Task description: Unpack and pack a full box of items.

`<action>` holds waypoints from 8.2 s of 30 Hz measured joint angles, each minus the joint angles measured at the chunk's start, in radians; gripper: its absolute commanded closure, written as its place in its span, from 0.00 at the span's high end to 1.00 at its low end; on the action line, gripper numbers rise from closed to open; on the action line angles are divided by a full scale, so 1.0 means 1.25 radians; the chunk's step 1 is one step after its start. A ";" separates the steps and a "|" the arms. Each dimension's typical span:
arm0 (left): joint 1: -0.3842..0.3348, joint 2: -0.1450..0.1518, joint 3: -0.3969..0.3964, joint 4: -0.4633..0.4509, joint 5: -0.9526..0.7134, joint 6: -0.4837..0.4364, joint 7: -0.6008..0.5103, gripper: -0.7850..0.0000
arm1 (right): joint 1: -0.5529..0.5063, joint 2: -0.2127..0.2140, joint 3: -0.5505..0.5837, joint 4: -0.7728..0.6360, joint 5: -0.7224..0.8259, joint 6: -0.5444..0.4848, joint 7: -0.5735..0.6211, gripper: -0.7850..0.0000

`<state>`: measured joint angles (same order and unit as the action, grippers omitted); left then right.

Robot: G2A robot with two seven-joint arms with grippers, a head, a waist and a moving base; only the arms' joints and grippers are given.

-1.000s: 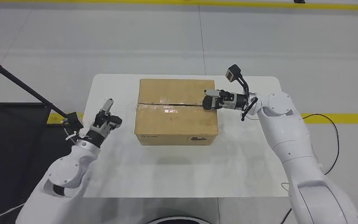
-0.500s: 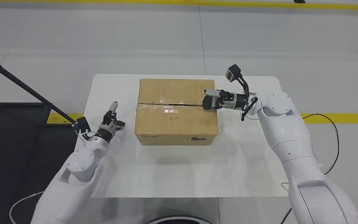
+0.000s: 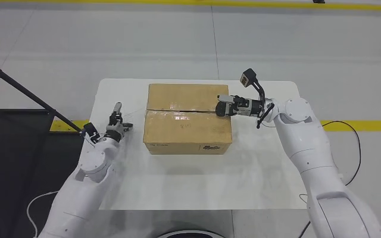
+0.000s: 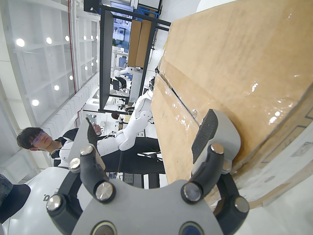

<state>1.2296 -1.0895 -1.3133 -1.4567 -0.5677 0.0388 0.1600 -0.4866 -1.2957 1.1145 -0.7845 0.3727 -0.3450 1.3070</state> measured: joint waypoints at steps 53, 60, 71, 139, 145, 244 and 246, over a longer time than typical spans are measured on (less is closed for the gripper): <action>0.006 -0.050 -0.066 -0.375 0.384 -0.042 0.084 1.00 | -0.117 0.053 0.094 -0.211 -0.012 0.043 -0.089 1.00; -0.013 -0.060 -0.011 -0.398 0.452 -0.023 0.066 1.00 | -0.126 0.062 0.112 -0.212 -0.001 0.036 -0.085 1.00; -0.089 -0.085 0.084 -0.352 0.470 -0.003 0.029 1.00 | -0.136 0.072 0.122 -0.206 0.009 0.030 -0.086 1.00; -0.326 -0.248 0.354 -0.068 0.476 0.005 -0.041 1.00 | -0.215 0.133 0.198 -0.180 0.071 -0.008 -0.060 1.00; -0.340 -0.265 0.368 -0.034 0.482 -0.004 -0.029 1.00 | -0.216 0.137 0.199 -0.173 0.077 -0.011 -0.058 1.00; 0.084 -0.159 -0.310 -0.198 0.259 -0.061 -0.525 1.00 | 0.104 -0.113 -0.352 -0.049 0.074 0.108 -0.360 1.00; 0.086 -0.159 -0.310 -0.193 0.256 -0.061 -0.524 1.00 | 0.109 -0.123 -0.360 -0.037 0.079 0.111 -0.354 1.00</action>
<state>1.3366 -1.2878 -1.7007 -1.6982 -0.2481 -0.0372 -0.4949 -0.3498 -1.4494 0.6641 -0.8307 0.4719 -0.2068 0.8650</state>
